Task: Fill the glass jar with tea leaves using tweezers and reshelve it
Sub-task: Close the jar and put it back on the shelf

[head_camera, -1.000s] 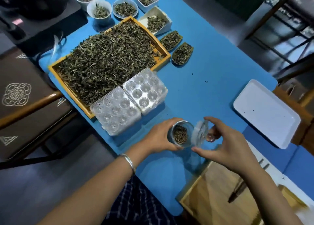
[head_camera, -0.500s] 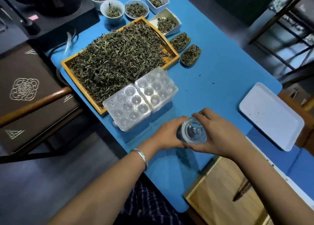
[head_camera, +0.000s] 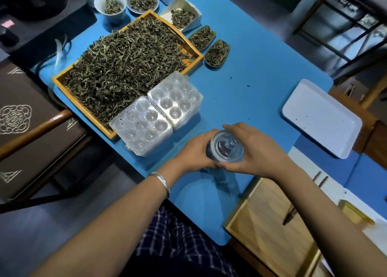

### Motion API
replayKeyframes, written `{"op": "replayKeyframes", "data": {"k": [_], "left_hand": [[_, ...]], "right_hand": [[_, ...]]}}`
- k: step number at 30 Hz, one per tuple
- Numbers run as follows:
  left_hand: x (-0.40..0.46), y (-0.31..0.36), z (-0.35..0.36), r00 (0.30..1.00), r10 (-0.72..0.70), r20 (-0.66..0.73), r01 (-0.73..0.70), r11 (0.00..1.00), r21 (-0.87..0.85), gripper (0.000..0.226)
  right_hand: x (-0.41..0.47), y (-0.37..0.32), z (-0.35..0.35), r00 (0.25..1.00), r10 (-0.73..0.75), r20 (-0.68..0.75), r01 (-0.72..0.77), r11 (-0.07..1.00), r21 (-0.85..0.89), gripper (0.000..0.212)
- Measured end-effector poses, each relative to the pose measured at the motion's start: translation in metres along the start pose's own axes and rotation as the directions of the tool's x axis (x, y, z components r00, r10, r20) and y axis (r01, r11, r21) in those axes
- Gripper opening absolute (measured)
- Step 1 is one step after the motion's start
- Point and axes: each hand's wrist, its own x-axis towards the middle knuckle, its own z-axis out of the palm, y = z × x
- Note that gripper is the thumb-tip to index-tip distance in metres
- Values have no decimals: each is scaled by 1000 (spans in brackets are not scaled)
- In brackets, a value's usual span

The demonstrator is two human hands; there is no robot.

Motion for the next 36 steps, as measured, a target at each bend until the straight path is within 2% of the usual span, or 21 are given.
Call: {"op": "replayKeyframes", "data": {"k": [2,9,12,16,21,25,28,32,36], "left_hand": [[0,0,0,1000,6,-1,-6,1000,6,68],[0,-2,1,1000,10,9,-10,1000,8,72],[0,-5,1,1000,-5,19,5,1000,-4,67],[-1,0,0,998,-51,26,51,999,13,62],[-2,0,2,997,-82,12,82,997,-17,69],[-3,1,2,997,-80,-1,80,997,20,70],[-4,3,2,997,-76,-11,76,997,35,64],[-3,1,1,997,-74,-10,74,996,55,63],[-2,-2,1,999,-52,-8,52,995,80,68]], "right_hand": [[-2,2,1,1000,-4,-2,4,998,62,89],[-7,4,9,1000,5,-23,-3,996,86,98],[-5,3,15,997,4,-77,13,976,215,102],[4,0,33,974,-52,-222,117,949,293,75],[7,-2,55,909,61,-412,109,920,378,42],[8,-5,59,891,134,-433,81,894,442,30],[9,-8,59,891,112,-441,79,916,392,32],[10,-11,57,888,136,-440,63,910,409,33],[9,-9,59,886,137,-442,68,906,417,49]]}}
